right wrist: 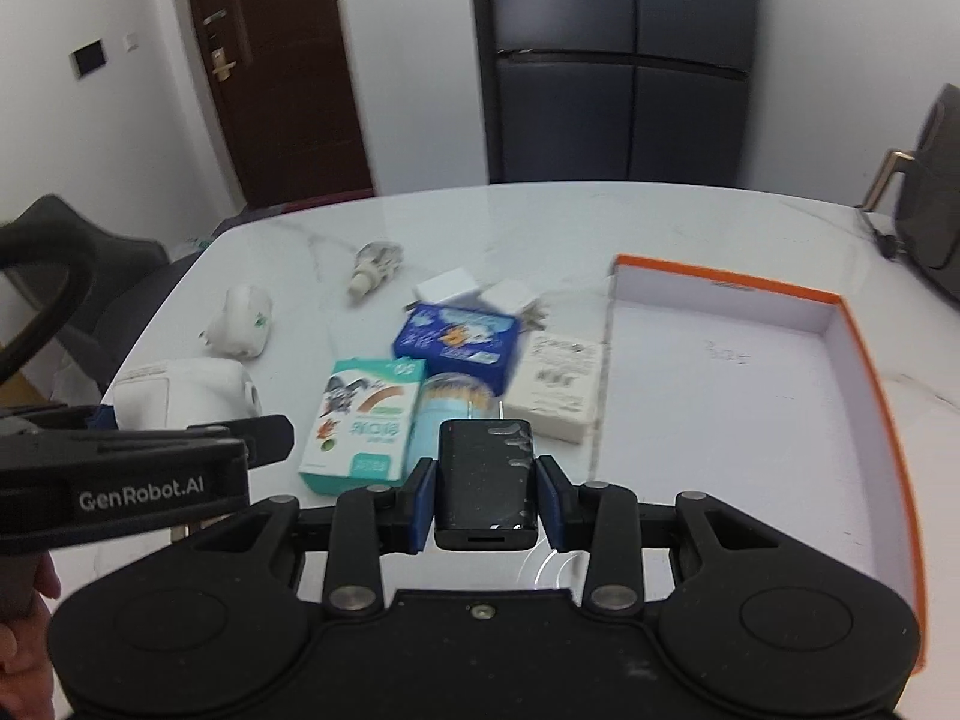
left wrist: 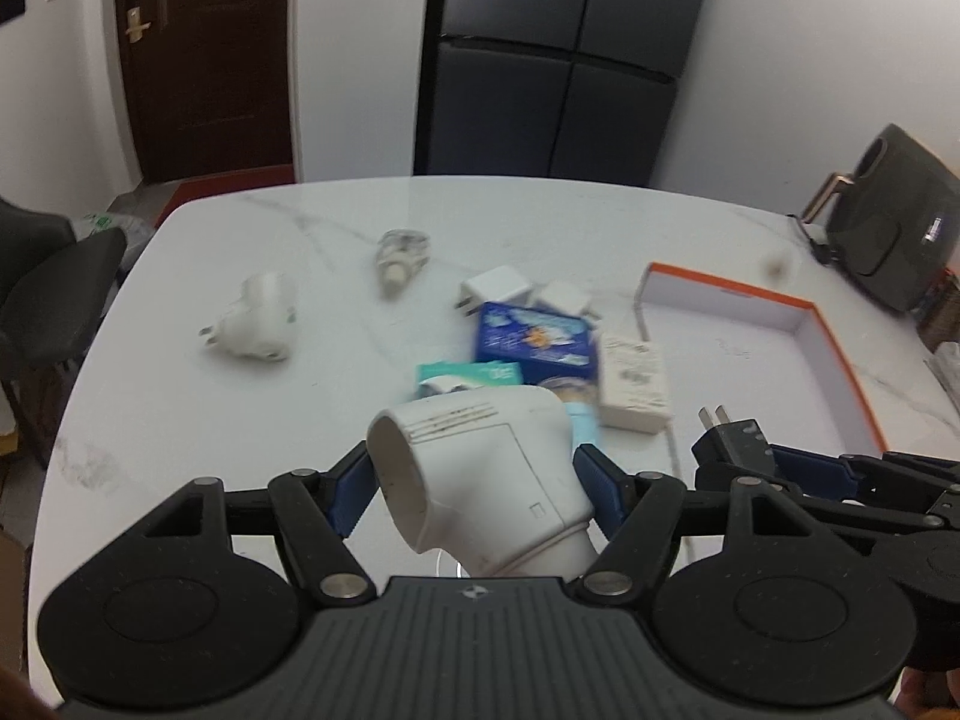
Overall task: Organize rigid objects
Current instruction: 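Carry white adapter in left tool and black charger in right tool toward orange-rimmed box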
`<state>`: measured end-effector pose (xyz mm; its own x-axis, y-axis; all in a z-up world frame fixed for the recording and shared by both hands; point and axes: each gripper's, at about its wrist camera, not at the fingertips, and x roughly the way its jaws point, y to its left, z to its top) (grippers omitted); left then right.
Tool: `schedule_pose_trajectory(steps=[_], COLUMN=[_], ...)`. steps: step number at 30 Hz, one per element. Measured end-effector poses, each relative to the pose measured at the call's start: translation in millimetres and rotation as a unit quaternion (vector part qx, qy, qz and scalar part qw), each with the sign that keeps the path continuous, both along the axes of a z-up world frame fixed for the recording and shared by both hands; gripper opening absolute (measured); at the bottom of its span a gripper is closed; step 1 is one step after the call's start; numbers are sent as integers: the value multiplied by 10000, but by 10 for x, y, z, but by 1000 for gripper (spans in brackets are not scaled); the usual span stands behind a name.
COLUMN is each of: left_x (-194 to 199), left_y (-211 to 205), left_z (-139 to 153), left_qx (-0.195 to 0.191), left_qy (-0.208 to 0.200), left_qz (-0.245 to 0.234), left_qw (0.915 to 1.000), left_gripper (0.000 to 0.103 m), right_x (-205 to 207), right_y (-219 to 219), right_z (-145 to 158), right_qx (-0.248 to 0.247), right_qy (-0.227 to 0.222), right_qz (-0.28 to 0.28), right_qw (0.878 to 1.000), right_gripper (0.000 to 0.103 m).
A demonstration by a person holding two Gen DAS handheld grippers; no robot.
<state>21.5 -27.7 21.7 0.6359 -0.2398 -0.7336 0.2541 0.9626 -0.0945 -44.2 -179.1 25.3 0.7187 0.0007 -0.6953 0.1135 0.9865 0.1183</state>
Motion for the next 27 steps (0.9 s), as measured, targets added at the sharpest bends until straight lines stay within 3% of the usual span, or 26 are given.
schedule_pose_trajectory(steps=[13, 27], left_x=[-114, -117], left_y=[-350, -271], left_z=[175, 213], left_qx=[-45, -119], left_qy=[-152, -174], left_qz=[-303, -556], left_qw=[9994, 9982], left_gripper=[72, 72], right_x=[-321, -330], right_y=[-415, -294], right_z=[231, 328], right_qx=[3, -23], right_qy=[-89, -92], right_qz=[-584, -795], right_qw=[9983, 9968], right_gripper=[44, 44])
